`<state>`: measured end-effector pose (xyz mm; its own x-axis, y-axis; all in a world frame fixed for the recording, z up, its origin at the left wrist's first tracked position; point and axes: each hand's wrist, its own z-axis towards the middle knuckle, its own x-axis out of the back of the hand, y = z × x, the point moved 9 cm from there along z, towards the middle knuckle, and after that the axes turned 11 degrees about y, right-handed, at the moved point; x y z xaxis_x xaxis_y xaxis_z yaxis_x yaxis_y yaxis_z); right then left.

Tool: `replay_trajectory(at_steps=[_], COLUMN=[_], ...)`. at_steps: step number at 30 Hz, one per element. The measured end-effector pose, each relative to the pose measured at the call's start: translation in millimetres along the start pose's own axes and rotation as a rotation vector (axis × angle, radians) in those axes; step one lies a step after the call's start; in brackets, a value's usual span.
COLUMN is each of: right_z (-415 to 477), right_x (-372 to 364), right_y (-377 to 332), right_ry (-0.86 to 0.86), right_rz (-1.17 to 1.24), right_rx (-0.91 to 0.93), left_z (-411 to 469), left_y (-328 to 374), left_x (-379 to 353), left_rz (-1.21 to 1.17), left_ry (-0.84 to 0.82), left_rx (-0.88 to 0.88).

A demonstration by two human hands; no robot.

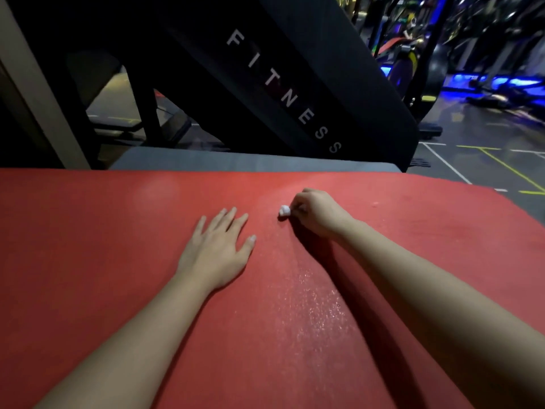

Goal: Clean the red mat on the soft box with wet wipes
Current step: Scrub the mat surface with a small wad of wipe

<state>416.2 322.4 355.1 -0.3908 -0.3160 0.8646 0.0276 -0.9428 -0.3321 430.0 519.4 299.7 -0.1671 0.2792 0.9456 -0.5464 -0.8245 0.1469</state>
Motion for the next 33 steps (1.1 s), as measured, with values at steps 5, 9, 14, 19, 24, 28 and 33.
replay_trajectory(at_steps=[5, 9, 14, 19, 24, 28, 33], right_z=[-20, 23, 76, 88, 113, 120, 91], right_x=[0, -7, -12, -25, -23, -18, -7], right_y=[-10, 2, 36, 30, 58, 92, 81], right_ry=[-0.337, -0.152, 0.043, 0.008, 0.081, 0.134, -0.126], right_rz=[0.106, -0.035, -0.048, -0.009, -0.02, -0.028, -0.024], right_rx=[-0.01, 0.04, -0.131, -0.084, -0.178, -0.357, -0.156], left_z=[-2, 0, 0, -3, -2, -2, 0], left_y=[1, -1, 0, 0, -1, 0, -1], left_x=[-1, -5, -2, -3, -3, -2, -4], left_rz=[0.024, 0.032, 0.03, 0.02, 0.037, 0.022, 0.035], left_ry=[-0.011, -0.01, 0.007, 0.036, 0.024, 0.014, 0.013], left_rx=[-0.004, -0.01, -0.005, -0.007, -0.01, -0.006, -0.001])
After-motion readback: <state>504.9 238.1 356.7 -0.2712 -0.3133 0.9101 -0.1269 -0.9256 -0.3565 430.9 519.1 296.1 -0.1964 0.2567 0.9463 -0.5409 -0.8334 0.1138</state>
